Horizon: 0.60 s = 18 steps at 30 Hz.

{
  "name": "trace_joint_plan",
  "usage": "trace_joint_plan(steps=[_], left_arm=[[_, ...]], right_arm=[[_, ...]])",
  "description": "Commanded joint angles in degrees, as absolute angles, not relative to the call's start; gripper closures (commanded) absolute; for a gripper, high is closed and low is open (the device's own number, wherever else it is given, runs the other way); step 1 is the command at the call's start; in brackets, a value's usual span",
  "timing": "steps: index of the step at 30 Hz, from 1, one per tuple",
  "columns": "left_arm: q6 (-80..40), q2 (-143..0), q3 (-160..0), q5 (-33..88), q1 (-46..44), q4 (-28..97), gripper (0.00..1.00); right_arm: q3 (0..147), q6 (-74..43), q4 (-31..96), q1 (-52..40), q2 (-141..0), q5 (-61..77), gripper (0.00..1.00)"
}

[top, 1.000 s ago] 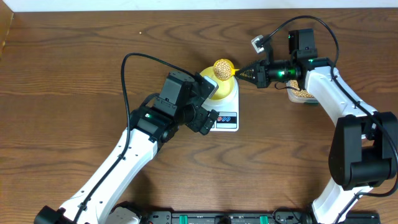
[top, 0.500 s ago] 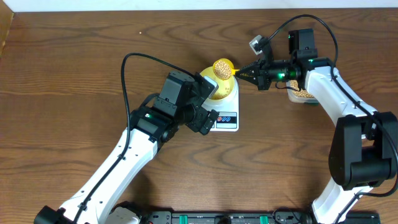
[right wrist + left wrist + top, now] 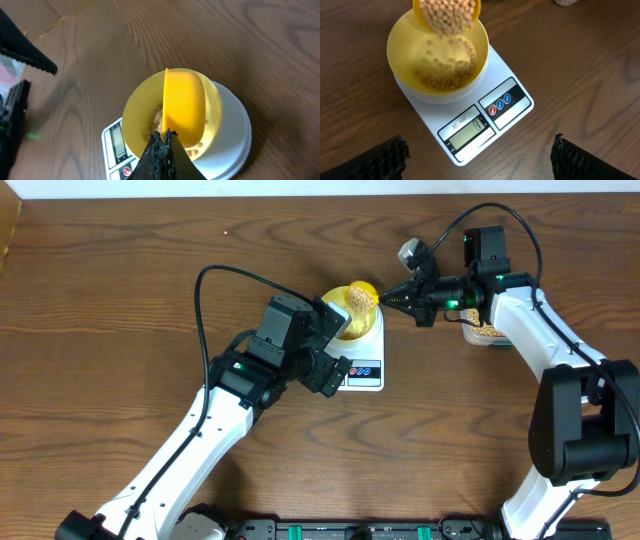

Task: Scoop item into bowl and weigh 50g on scale
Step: 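Tip the scoop to pour soybeans into the yellow bowl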

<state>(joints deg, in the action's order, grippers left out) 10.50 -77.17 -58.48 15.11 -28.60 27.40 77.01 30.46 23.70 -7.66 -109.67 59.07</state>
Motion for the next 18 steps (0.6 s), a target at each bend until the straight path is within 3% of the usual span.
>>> trace_joint_plan(steps=[1,18], left_arm=[[10.4,-77.5,-58.0,15.8,-28.4,27.6,0.07],[10.4,-77.5,-58.0,15.8,-28.4,27.6,0.07]], right_arm=[[76.7,36.5,23.6,-8.0,-110.1,59.9,0.99],[76.7,39.4,23.3,-8.0,-110.1,59.9,0.99]])
